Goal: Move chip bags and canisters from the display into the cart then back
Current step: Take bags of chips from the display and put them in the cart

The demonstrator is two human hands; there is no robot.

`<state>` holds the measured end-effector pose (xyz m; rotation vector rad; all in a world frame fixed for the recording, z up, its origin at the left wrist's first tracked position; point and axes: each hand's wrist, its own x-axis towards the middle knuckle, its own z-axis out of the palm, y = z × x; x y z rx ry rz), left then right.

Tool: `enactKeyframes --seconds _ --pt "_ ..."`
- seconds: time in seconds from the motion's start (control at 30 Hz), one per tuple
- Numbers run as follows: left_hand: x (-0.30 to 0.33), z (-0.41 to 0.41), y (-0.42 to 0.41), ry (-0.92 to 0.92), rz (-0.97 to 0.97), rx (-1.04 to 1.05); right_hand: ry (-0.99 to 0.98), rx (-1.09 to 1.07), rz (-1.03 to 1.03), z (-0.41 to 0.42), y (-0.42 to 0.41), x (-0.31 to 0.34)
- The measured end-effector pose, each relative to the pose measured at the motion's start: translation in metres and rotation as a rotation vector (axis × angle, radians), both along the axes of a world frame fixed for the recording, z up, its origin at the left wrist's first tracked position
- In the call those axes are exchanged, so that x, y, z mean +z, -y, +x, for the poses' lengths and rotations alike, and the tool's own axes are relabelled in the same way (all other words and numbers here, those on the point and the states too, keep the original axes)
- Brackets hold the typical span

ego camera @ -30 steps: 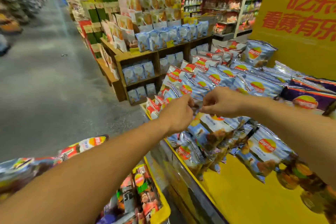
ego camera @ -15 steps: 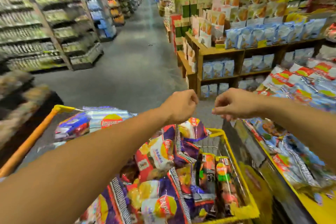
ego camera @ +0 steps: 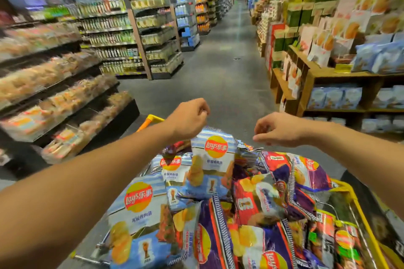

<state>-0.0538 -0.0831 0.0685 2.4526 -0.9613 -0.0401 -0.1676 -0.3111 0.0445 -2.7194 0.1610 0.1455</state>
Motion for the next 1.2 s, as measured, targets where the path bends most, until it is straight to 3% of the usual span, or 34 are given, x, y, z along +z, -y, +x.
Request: enactKeyframes --seconds 0.13,0.37,0.57,0.67,0.77,1.03,1.2 --pt "-0.016 0.011 -0.028 0.012 0.057 0.1 -0.029 0.045 -0.116 0.027 -0.014 -0.014" --pt "-0.069 0.028 -0.016 -0.286 0.193 0.192 -0.217 -0.05 -0.245 0.064 0.003 -0.071" --pt "-0.117 0.051 -0.001 -0.626 -0.046 0.187 -0.219 -0.048 -0.063 0.091 0.008 -0.122" --pt "-0.119 0.058 0.001 -0.739 -0.15 0.162 -0.099 -0.046 -0.118 0.094 0.007 -0.14" --pt "-0.108 0.061 -0.001 -0.756 -0.229 0.162 0.072 -0.105 -0.024 0.095 0.019 -0.128" --pt "-0.056 0.058 -0.01 -0.78 -0.589 0.14 0.172 -0.291 0.384 0.075 0.056 -0.053" --pt "-0.04 0.04 0.013 -0.751 -0.607 0.049 0.241 -0.396 0.484 0.021 0.061 -0.013"
